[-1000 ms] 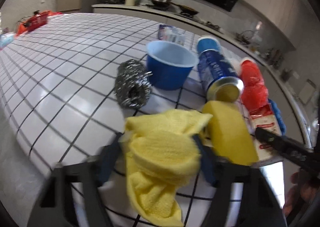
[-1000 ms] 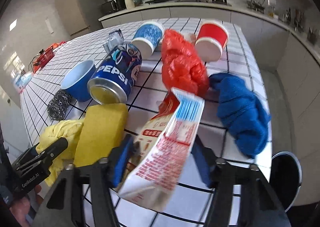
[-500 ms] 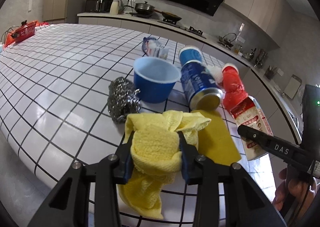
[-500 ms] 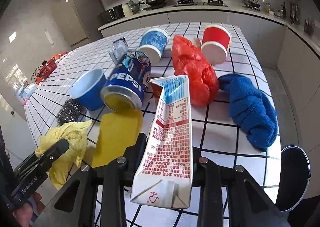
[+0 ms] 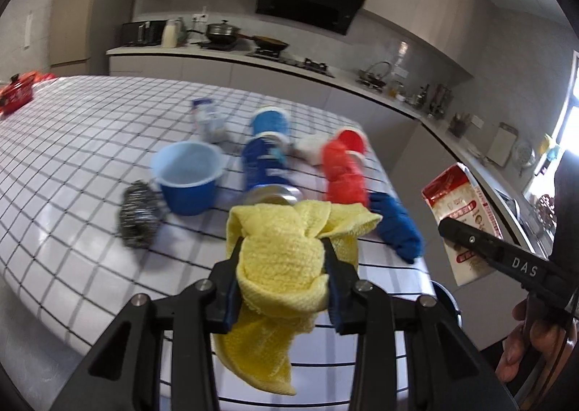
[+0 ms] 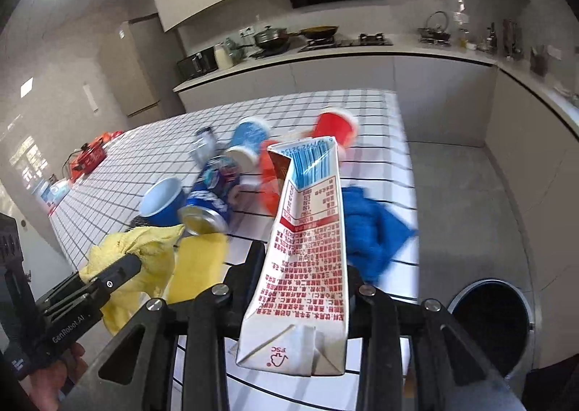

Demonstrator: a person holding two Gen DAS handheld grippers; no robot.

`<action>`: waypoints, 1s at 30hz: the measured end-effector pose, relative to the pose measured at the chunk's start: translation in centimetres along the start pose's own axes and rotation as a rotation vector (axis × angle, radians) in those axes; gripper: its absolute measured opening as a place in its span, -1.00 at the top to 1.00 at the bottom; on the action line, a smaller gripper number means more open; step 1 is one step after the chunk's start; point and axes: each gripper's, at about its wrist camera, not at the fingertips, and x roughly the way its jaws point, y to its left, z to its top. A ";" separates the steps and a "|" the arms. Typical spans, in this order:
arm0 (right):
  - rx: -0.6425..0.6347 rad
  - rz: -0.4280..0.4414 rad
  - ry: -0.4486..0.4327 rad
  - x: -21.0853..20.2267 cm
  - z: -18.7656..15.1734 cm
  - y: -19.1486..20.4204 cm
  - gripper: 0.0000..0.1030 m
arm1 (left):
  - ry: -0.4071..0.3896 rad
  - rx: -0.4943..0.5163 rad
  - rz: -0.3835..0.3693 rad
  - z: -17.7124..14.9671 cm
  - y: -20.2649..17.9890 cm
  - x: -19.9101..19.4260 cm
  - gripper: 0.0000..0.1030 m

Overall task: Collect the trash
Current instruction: 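Carry both items over the black bin and open both tools to drop them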

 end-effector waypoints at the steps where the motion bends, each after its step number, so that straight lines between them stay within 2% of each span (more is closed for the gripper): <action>1: 0.006 -0.008 -0.002 -0.4 -0.1 -0.8 0.33 | 0.003 0.010 -0.009 0.0 -0.8 0.2 0.25; 8: 0.064 -0.085 -0.011 -4.2 -1.4 -8.1 0.33 | 0.030 0.093 -0.097 -0.8 -7.3 1.7 0.25; 17: 0.114 -0.179 0.003 -9.0 -4.9 -17.4 0.33 | 0.087 0.193 -0.207 -3.0 -17.0 4.1 0.25; 23: 0.066 -0.197 0.042 -10.7 -7.6 -23.1 0.33 | 0.145 0.253 -0.264 -5.3 -22.9 6.0 0.25; 30: -0.029 -0.170 0.103 -10.2 -10.5 -28.9 0.33 | 0.203 0.286 -0.275 -7.9 -27.3 8.8 0.25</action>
